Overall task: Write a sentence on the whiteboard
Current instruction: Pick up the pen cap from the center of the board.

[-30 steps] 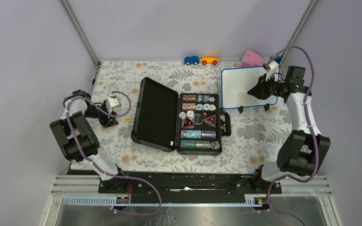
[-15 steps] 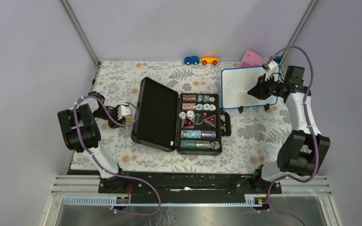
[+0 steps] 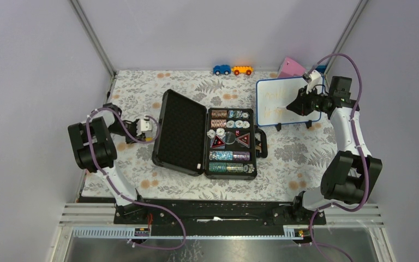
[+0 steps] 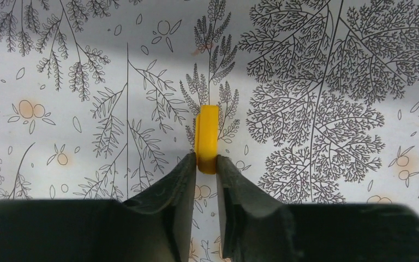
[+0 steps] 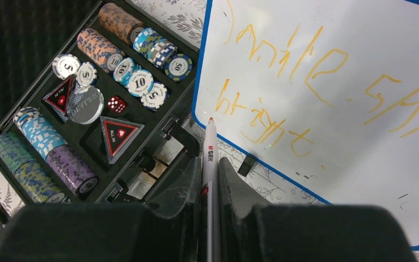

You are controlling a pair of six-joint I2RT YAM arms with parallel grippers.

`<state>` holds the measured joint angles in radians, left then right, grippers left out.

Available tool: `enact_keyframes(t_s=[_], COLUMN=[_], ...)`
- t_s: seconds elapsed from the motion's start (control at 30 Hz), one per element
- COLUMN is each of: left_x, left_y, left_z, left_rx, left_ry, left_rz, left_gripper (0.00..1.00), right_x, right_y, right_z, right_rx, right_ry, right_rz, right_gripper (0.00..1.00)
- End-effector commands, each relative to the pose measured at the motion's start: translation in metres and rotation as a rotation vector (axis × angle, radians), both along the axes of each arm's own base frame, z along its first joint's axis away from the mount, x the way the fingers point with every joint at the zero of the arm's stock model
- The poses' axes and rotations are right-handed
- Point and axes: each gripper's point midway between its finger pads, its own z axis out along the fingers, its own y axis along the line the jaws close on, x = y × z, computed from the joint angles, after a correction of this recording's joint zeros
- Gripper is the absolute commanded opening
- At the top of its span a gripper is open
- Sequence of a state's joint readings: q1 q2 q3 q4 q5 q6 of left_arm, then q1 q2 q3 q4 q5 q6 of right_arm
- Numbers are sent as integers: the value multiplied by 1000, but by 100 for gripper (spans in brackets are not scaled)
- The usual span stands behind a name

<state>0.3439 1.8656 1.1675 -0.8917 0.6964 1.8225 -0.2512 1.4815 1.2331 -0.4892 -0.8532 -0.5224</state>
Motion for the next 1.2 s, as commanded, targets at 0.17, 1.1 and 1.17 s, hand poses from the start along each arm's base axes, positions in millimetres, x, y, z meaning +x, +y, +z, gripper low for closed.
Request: enact_keyframes(t_s=[0.17,1.1,1.17], left_x=[-4,-79,-80], left_y=[7,-124,-139], left_z=[3,306,313], left_rx=[16,-366,-402], left_ry=[-45,-522,-466], left_rz=[23,-87,-103], left_gripper=[0,0,0], right_x=[-3,-78,-81], right_y=[10,173,184], right_z=[18,151,157], right_rx=[-4,325,365], right_ry=[-27,-88,-76], right_rz=[18,418,447], right_gripper=[0,0,0])
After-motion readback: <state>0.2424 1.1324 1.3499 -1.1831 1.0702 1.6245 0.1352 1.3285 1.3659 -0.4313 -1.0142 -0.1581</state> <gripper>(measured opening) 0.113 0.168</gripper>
